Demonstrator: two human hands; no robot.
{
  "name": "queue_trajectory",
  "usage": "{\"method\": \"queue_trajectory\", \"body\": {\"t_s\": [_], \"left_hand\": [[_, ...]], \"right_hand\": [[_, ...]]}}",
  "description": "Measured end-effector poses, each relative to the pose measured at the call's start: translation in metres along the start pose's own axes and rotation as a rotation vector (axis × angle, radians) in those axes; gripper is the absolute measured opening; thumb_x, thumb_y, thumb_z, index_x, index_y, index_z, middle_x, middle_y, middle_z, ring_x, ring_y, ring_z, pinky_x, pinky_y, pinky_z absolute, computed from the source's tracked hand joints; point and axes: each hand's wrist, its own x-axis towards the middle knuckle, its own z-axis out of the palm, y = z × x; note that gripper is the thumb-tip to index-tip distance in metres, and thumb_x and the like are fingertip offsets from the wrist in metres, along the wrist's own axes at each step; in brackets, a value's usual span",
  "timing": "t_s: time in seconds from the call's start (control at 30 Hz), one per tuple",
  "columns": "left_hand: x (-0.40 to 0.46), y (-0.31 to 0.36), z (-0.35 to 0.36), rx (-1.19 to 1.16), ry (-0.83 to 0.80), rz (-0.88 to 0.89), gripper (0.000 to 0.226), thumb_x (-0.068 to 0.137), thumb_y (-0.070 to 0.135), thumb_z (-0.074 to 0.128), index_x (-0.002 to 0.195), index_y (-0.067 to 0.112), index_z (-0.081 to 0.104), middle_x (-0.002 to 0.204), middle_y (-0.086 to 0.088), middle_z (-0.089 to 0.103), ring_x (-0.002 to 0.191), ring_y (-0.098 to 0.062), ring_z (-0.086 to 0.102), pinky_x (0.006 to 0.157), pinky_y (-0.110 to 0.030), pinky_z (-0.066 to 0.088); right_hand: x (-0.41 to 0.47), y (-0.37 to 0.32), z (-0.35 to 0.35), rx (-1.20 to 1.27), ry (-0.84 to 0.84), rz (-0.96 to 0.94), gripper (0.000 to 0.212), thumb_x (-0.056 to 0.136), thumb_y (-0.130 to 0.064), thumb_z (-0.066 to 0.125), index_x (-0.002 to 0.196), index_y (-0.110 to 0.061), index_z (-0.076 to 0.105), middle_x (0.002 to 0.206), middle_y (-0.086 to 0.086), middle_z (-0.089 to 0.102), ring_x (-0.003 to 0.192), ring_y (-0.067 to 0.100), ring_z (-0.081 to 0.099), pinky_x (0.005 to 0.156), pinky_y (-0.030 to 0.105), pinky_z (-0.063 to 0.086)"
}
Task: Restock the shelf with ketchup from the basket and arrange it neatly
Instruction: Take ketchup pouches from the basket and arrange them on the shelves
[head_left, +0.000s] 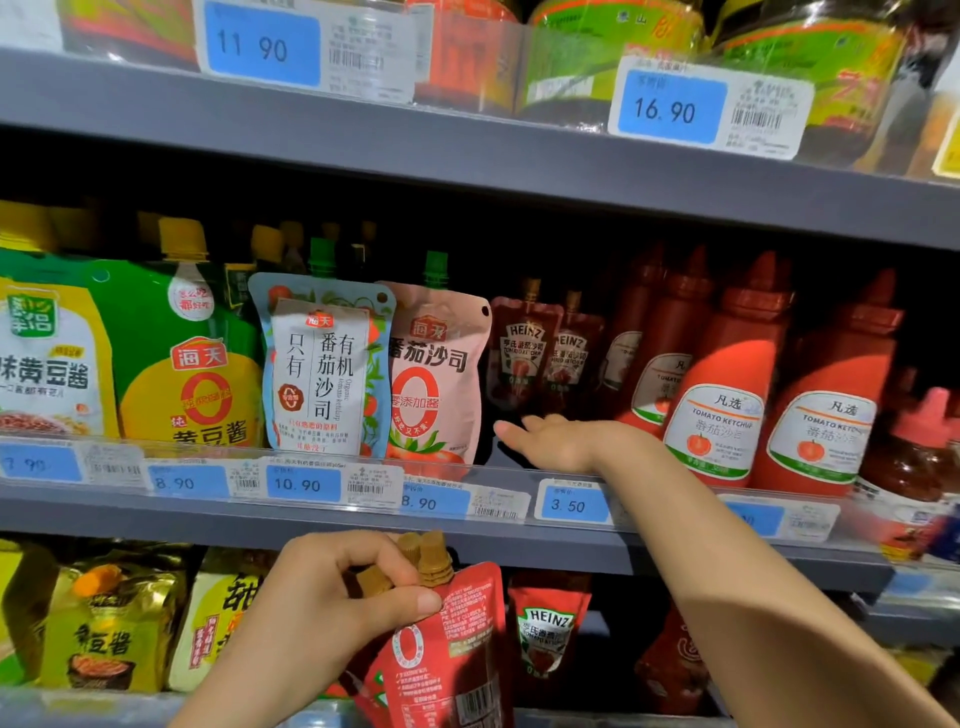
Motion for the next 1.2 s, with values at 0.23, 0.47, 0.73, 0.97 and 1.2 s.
{"method": "queue_trajectory", "body": {"t_s": [0.23, 0.47, 0.73, 0.97, 1.2], "left_hand": [[0.001, -0.001, 0.006, -0.032, -0.026, -0.052, 0.018, 0.044, 0.038, 0.077, 0.056, 0.026, 0.072, 0.082, 0.015, 0.073, 0.082, 0.001, 0.066, 0.065, -0.024, 0.053], [0.003, -0.008, 0.005, -0.01, 0.017, -0.002, 0.034, 0.04, 0.058, 0.078, 0.056, 0.029, 0.073, 0.089, 0.028, 0.069, 0.097, 0.0, 0.061, 0.075, -0.024, 0.051], [-0.007, 0.003, 0.005, -0.048, 0.033, 0.039, 0.016, 0.045, 0.036, 0.079, 0.051, 0.024, 0.07, 0.077, 0.009, 0.073, 0.078, -0.005, 0.066, 0.069, -0.025, 0.053], [-0.017, 0.019, 0.015, -0.122, 0.115, 0.135, 0.02, 0.055, 0.041, 0.079, 0.058, 0.025, 0.067, 0.06, -0.004, 0.065, 0.051, -0.003, 0.051, 0.05, -0.015, 0.037], [-0.02, 0.05, 0.029, -0.263, 0.16, 0.174, 0.026, 0.052, 0.035, 0.077, 0.063, 0.014, 0.069, 0.055, -0.009, 0.062, 0.053, -0.016, 0.056, 0.055, -0.028, 0.043]], "right_hand": [[0.008, -0.016, -0.003, -0.117, -0.045, 0.028, 0.082, 0.088, -0.073, 0.015, 0.153, -0.024, 0.003, 0.16, 0.004, -0.001, 0.147, 0.028, 0.003, 0.116, 0.048, 0.008], [0.018, -0.029, -0.007, -0.11, -0.171, 0.015, 0.073, 0.093, -0.068, 0.018, 0.152, -0.028, 0.006, 0.16, 0.0, 0.004, 0.146, 0.025, 0.009, 0.115, 0.044, 0.015], [-0.024, -0.011, -0.016, -0.154, 0.184, -0.051, 0.078, 0.091, -0.069, 0.024, 0.151, -0.022, 0.013, 0.158, 0.008, 0.018, 0.143, 0.03, 0.022, 0.115, 0.047, 0.02], [-0.107, 0.011, 0.033, 0.0, 0.754, -0.532, 0.052, 0.092, -0.059, 0.035, 0.133, -0.031, 0.049, 0.136, -0.015, 0.048, 0.126, 0.005, 0.042, 0.102, 0.022, 0.035], [-0.16, 0.014, 0.076, 0.771, 0.38, -0.541, 0.036, 0.068, -0.027, 0.083, 0.095, -0.031, 0.06, 0.093, -0.017, 0.068, 0.085, -0.002, 0.065, 0.072, 0.011, 0.05]]}}
